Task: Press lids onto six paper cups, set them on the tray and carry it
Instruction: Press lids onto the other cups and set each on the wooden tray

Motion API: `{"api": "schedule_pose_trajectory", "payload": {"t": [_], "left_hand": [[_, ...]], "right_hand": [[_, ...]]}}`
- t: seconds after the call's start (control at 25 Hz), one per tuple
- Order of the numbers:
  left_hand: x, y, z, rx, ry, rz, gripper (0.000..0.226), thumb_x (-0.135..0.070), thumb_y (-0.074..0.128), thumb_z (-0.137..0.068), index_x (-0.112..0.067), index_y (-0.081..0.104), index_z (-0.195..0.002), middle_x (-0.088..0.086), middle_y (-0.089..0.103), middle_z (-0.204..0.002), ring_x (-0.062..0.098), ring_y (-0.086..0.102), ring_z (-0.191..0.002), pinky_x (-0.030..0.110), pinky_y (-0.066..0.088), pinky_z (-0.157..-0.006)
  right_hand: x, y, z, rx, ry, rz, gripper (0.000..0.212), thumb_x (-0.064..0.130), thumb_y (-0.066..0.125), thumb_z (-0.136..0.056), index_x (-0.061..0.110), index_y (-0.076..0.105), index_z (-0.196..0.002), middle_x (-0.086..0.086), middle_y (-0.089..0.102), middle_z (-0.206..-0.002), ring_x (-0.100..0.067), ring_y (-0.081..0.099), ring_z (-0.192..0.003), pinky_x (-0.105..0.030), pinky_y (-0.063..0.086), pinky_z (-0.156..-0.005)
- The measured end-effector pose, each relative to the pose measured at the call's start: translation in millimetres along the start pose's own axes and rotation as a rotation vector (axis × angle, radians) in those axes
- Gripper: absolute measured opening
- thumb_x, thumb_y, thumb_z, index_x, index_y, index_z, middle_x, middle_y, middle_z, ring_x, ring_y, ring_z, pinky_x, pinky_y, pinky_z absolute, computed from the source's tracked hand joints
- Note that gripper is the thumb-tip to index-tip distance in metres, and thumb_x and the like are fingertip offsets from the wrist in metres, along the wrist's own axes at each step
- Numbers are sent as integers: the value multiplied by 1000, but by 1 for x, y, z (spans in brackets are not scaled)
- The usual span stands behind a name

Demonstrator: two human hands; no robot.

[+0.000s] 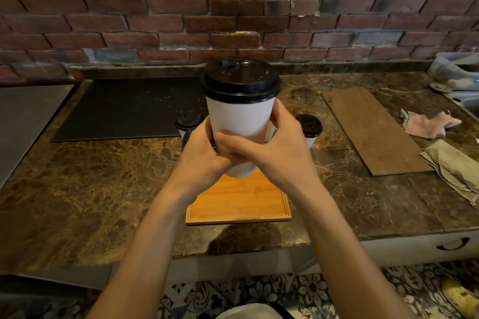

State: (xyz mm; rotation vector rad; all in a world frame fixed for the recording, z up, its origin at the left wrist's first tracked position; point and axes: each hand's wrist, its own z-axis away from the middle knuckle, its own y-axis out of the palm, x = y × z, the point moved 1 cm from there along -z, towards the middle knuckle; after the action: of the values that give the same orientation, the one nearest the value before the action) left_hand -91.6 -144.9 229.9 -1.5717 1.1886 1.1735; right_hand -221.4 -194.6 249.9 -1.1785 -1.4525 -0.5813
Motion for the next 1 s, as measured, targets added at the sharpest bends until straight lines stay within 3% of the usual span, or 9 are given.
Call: {"api": "schedule_pose_trajectory", "payload": {"t": [0.12, 0.32, 0.44, 0.64, 0.84, 1.0], "left_hand": [[3, 1, 0, -12, -5, 6, 59, 2, 75, -65, -30, 54, -110, -22, 70, -98, -1, 65, -98, 11, 51, -74], [4, 1, 2, -15, 4, -33, 60, 8, 74, -69, -27, 53, -113, -20, 68, -98, -5, 64, -96, 8, 49, -72], [-1, -1, 1, 16, 19, -52, 59, 5, 77, -68, -29, 54, -109, -22, 69, -96, -5, 64, -95, 8, 49, -72], [-13, -1, 0, 119, 15, -4, 52, -4, 79, -65, -24, 57, -107, -19, 71, -93, 0, 67, -91, 12, 51, -70], [-15, -4, 2, 283, -57, 80, 49, -6, 77, -70, -23, 62, -114, -2, 70, -109, 13, 66, -102, 20, 52, -78], [-9, -4, 3, 318, -104, 132, 57, -17, 78, -64, -23, 61, -117, -1, 70, -111, 18, 64, -107, 25, 52, -82]], "right_hand": [[2, 7, 4, -79, 12, 80, 87, 62, 78, -56, 26, 51, -131, 11, 62, -120, -13, 56, -118, -45, 49, -99], [3, 6, 3, -78, 20, 98, 91, 70, 72, -52, 28, 52, -130, 11, 62, -121, -16, 55, -120, -47, 47, -100], [5, 0, 0, -42, 7, 72, 87, 68, 75, -53, 30, 53, -128, 12, 63, -120, -16, 56, -118, -46, 50, -96], [3, -10, -5, 51, -14, -82, 75, 51, 85, -59, 29, 56, -125, 14, 67, -114, -2, 63, -107, -27, 57, -84], [-3, -19, -5, 186, -9, -207, 62, 41, 81, -62, 31, 59, -118, 11, 70, -112, -7, 66, -107, -22, 54, -81], [-5, -25, -5, 295, 18, -222, 68, 38, 79, -60, 22, 58, -123, 7, 70, -113, -11, 65, -109, -23, 54, -83]]}}
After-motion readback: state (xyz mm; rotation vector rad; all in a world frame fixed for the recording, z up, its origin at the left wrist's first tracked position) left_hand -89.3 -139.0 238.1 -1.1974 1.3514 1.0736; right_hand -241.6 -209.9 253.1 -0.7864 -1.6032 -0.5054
